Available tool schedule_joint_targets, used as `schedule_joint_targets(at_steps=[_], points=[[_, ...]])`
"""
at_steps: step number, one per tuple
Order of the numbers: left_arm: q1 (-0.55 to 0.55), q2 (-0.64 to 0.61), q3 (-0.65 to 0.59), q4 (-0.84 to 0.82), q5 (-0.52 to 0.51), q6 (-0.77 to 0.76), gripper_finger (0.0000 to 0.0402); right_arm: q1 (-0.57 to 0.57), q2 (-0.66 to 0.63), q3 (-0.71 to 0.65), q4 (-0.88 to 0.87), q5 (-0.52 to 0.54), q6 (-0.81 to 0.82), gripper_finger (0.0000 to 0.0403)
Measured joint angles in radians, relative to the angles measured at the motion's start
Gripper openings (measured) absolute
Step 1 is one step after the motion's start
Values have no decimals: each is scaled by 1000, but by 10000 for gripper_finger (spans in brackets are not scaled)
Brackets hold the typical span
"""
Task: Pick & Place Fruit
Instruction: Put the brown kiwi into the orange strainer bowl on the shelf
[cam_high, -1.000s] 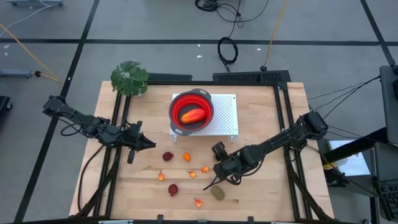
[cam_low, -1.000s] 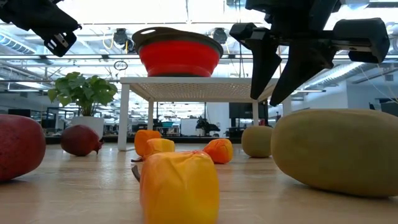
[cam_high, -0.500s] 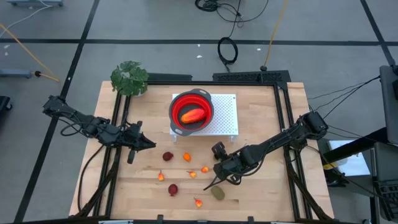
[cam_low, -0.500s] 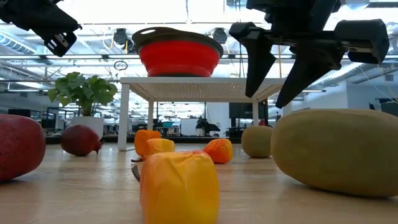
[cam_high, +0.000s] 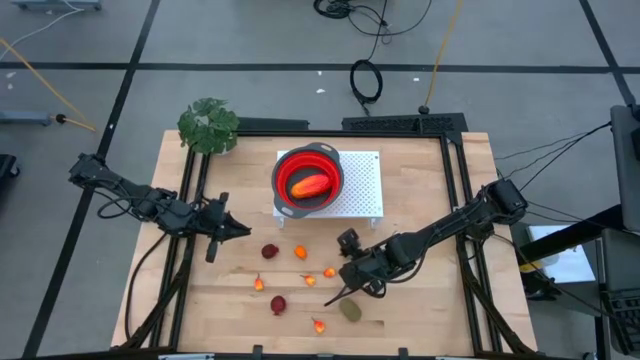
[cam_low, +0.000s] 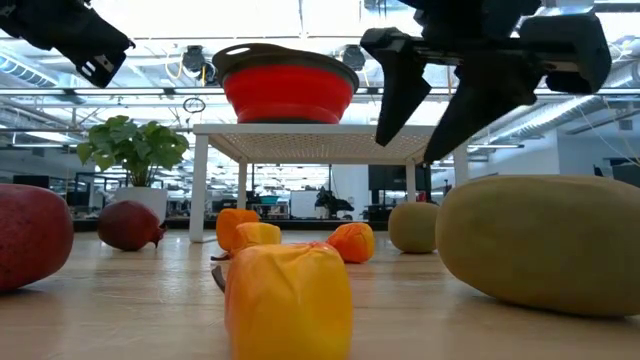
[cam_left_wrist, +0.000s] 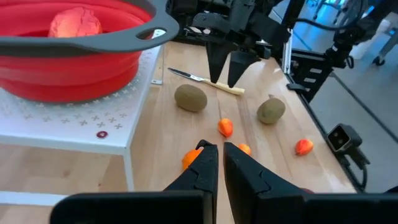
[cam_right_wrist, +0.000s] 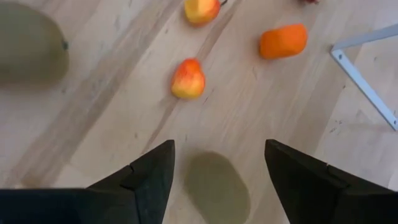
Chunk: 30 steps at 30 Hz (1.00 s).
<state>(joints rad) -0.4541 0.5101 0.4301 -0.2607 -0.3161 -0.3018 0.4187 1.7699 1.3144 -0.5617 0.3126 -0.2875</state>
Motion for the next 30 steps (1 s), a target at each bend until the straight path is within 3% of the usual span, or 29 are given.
schedule_joint_targets(at_steps=[12, 26, 30], points=[[0, -21, -14, -1, 1, 62, 24, 1, 0, 0, 16, 0, 15, 242], [0, -263, -145, 25, 0, 61, 24, 2, 0, 0, 19, 0, 10, 242], [0, -317, -172, 24, 0, 57, 24, 1, 0, 0, -4, 0, -67, 242]])
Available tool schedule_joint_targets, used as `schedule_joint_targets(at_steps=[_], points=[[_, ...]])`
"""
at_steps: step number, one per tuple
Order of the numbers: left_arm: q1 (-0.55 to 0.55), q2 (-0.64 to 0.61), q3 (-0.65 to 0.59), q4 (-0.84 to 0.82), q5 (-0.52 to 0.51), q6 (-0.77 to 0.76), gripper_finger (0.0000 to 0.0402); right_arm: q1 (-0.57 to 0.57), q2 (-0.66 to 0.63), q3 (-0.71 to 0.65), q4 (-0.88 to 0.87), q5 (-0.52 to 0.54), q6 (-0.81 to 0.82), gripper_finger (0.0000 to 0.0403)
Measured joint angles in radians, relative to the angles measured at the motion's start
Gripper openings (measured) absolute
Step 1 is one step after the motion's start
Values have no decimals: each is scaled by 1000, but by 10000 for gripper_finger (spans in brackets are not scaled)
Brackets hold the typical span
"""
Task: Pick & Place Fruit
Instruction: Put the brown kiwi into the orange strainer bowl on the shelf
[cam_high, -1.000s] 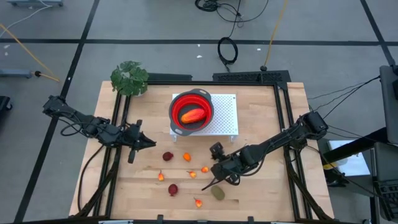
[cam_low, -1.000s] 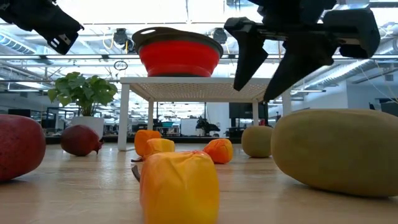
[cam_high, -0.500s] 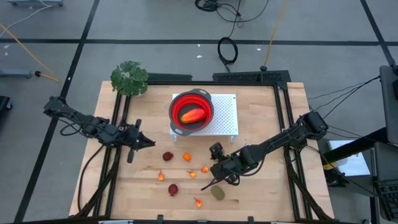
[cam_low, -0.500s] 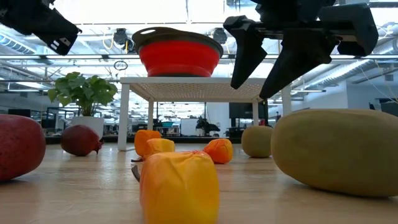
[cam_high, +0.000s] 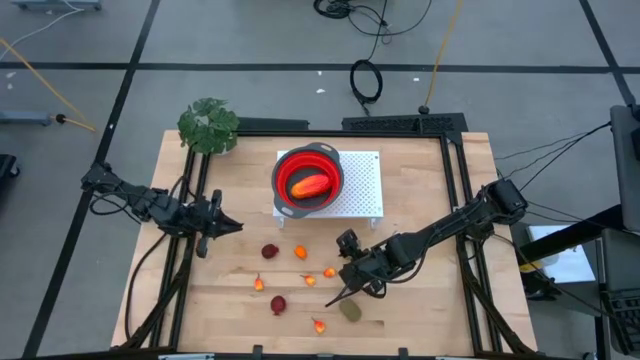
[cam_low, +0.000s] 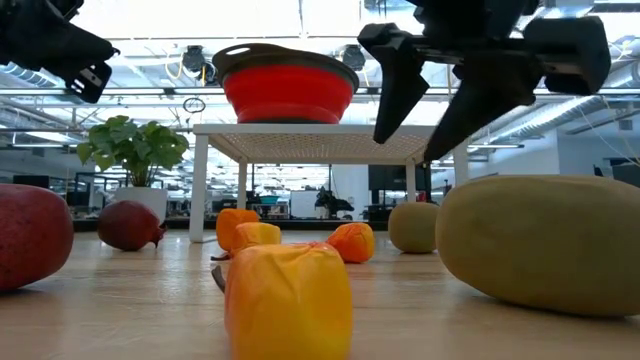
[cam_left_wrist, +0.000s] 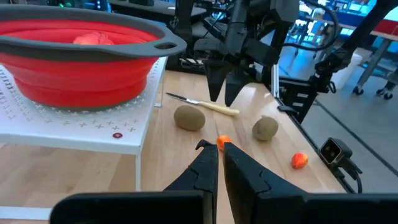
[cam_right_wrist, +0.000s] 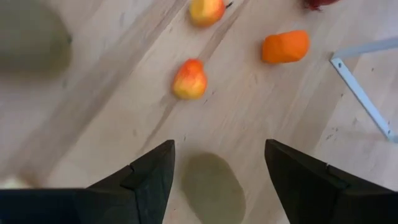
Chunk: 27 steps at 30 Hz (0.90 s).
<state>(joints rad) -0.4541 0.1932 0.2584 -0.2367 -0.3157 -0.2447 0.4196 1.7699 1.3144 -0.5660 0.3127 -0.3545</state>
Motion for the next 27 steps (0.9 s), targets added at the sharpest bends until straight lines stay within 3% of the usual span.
schedule_joint_targets(at_steps=[15, 27], points=[[0, -31, -11, -24, 0, 3, 24, -8, 0, 0, -90, 32, -337, 242], [0, -31, -11, -25, 0, 16, 24, -18, 0, 0, -89, 52, -400, 242]])
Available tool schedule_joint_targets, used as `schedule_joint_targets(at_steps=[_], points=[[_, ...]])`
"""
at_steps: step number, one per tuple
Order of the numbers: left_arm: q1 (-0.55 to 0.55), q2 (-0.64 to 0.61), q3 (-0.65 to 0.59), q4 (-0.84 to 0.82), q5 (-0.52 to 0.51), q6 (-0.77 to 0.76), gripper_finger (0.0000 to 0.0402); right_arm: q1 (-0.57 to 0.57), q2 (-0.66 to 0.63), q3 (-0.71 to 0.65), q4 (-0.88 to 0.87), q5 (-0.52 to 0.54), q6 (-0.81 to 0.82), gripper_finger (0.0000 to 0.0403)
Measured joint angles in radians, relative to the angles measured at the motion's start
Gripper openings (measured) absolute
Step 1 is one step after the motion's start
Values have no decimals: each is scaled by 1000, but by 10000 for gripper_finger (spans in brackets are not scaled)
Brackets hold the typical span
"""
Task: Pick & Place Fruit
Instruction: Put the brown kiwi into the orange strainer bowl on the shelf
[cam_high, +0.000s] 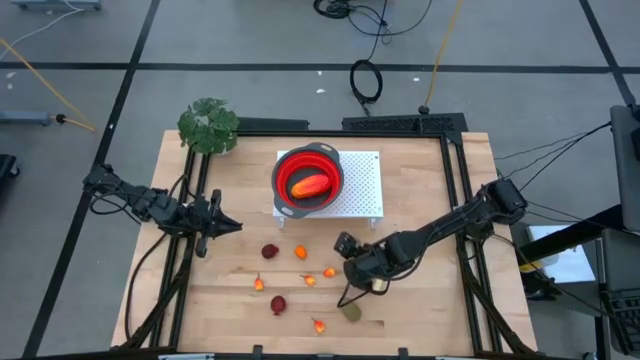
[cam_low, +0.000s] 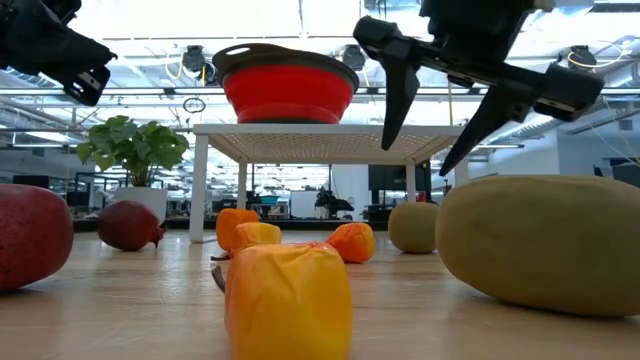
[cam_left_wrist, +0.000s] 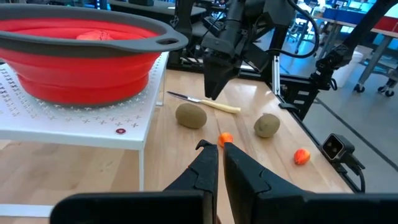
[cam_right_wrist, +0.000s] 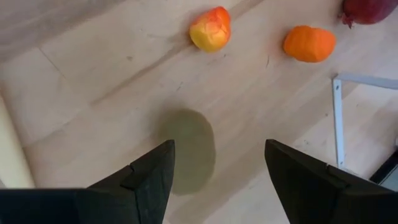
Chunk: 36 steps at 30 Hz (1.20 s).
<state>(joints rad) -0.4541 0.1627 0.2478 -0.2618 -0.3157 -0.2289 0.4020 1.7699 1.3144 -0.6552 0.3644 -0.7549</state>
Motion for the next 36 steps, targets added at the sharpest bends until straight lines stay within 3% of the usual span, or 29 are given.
schedule_joint_targets(at_steps=[13, 20, 27, 36], points=[[0, 0, 0, -2, 0, 10, 24, -11, 42, -1, 21, -1, -89, 242], [0, 1, 0, -6, 0, -1, 24, -16, 94, -1, 16, 106, -167, 242], [0, 1, 0, -6, 1, -1, 24, -15, 93, -1, 18, 25, -166, 242], [0, 1, 0, -6, 2, 0, 24, -29, 93, -1, 17, 23, -145, 242]])
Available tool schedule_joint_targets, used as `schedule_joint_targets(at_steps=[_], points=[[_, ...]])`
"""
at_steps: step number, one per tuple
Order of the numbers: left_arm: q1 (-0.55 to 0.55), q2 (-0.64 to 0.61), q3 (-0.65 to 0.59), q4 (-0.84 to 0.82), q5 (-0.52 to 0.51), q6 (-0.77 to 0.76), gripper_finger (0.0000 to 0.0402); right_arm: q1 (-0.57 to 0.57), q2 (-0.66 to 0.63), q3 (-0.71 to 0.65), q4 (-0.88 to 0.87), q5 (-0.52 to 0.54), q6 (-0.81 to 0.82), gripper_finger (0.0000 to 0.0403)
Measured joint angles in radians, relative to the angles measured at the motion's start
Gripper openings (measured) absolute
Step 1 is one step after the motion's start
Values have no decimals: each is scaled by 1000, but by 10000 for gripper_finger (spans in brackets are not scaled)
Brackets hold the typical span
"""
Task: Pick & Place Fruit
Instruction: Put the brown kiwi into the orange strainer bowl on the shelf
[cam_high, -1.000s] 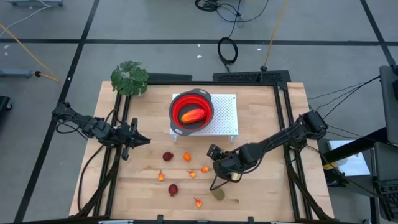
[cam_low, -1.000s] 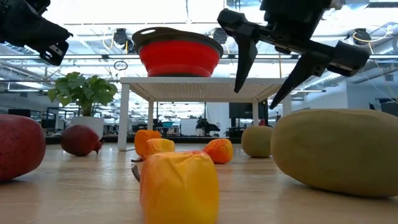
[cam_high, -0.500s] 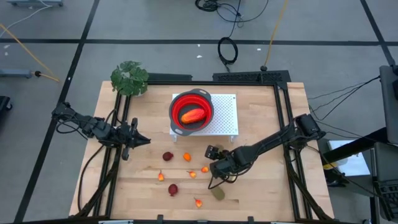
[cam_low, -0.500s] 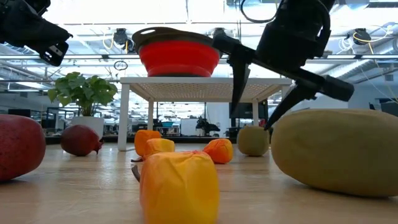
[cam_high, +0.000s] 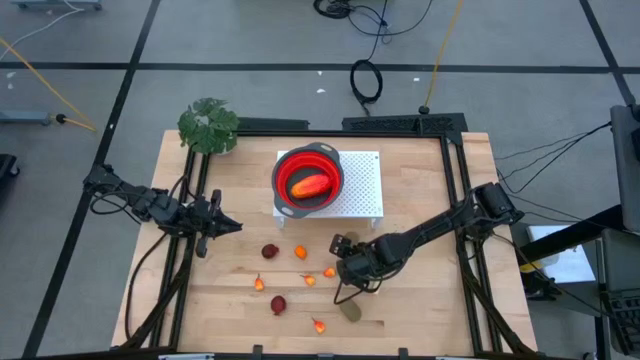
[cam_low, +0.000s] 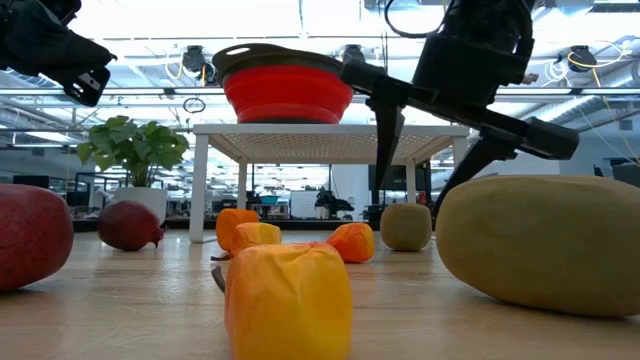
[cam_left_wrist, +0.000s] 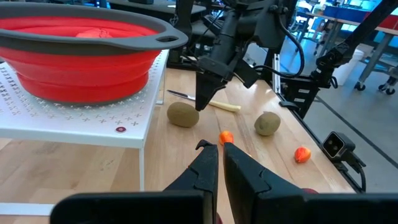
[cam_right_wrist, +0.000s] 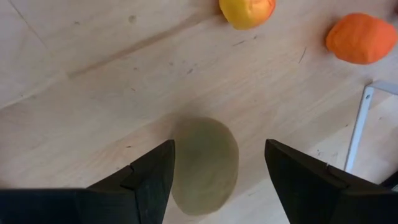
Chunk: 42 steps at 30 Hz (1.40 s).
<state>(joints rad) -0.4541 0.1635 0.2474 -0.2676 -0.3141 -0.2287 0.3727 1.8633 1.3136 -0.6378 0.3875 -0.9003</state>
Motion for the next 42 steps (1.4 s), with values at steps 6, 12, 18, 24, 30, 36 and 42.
schedule_joint_targets(at_steps=[6, 12, 18, 24, 30, 36, 42], points=[[0, 0, 0, 0, 2, -1, 24, -15, 0, 0, -2, -86, 25, 242], [0, 0, 0, 1, 2, 7, 24, -33, 0, 0, -2, -74, 25, 242], [0, 0, 0, 1, 2, 8, 24, -38, 0, 0, -2, -75, 25, 242], [0, 0, 0, 1, 2, 11, 24, -40, 0, -40, 2, -75, 25, 242], [0, 0, 0, 2, 2, 11, 24, -40, 0, -61, 13, -44, 50, 242], [0, 0, 0, 3, 2, 11, 24, -40, 0, -61, 28, -48, 51, 240], [0, 0, 0, 3, 1, 10, 24, -43, 0, -61, 27, -49, 51, 204]])
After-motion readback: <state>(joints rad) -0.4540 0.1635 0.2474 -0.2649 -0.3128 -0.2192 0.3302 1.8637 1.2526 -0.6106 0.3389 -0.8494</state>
